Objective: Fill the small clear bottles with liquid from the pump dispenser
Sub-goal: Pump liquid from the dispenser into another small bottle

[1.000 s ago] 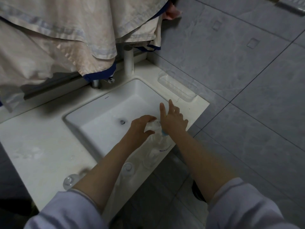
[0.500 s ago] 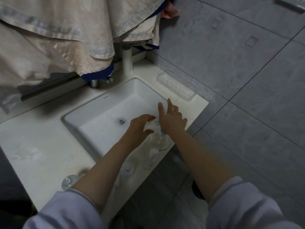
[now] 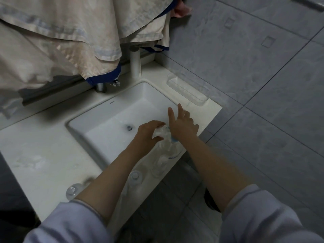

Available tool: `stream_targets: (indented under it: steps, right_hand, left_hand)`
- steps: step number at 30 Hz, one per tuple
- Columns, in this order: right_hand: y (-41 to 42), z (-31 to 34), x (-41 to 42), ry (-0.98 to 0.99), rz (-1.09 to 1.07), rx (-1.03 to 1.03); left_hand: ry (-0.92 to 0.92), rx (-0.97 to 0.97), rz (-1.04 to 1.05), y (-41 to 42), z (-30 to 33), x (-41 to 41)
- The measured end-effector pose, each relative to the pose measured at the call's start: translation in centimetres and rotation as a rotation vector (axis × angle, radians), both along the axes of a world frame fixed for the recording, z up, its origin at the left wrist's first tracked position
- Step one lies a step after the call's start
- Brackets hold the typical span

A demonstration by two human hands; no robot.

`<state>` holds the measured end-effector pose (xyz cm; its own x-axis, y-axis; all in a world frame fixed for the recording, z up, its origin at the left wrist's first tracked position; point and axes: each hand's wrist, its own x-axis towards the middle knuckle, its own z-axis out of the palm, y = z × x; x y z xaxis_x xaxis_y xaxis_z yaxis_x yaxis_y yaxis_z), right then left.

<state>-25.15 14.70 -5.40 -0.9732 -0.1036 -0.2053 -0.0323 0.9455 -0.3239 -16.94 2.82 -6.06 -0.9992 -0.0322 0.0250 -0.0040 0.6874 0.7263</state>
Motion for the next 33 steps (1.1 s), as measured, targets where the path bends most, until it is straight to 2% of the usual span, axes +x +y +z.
stream_targets:
  steps: [3, 4, 6, 7, 8, 10, 11, 16, 21, 26, 33]
  right_hand:
    - [0.1, 0.4, -0.4, -0.008, 0.014, -0.005]
    - [0.0, 0.5, -0.5, 0.005, 0.008, -0.021]
    - [0.0, 0.5, -0.4, 0.017, -0.015, -0.051]
    - [0.0, 0.4, -0.2, 0.023, -0.024, -0.053]
    - [0.0, 0.3, 0.0, 0.032, -0.027, -0.042]
    - [0.1, 0.0, 0.2, 0.031, -0.025, -0.015]
    - [0.1, -0.1, 0.3, 0.019, -0.022, -0.006]
    - [-0.1, 0.3, 0.0, -0.039, 0.0, 0.014]
    - [-0.1, 0.7, -0.4, -0.012, -0.014, -0.021]
    - [0.0, 0.0, 0.2, -0.023, -0.005, 0.021]
    - [-0.1, 0.7, -0.4, 0.025, 0.01, -0.013]
  left_hand:
    - [0.047, 0.146, 0.07, -0.3, -0.5, 0.2]
    - [0.041, 0.195, 0.01, -0.4, -0.2, 0.4]
    - [-0.129, 0.409, -0.301, 0.4, 0.5, 0.4]
    - [-0.201, 0.423, -0.4, 1.1, 0.7, 0.6]
    - [-0.21, 0.249, -0.308, 1.1, 1.6, 0.8]
    - [-0.033, 0.051, 0.012, 0.4, 0.9, 0.4]
    - [0.005, -0.001, 0.056, 0.2, 0.7, 0.4]
    - [0.018, -0.006, 0.023, 0.4, 0.6, 0.4]
    - [0.028, 0.129, 0.046, 0.1, 0.5, 0.5]
    - [0.014, -0.004, 0.012, 0.4, 0.6, 0.2]
    - [0.034, 0.139, 0.04, -0.1, 0.4, 0.8]
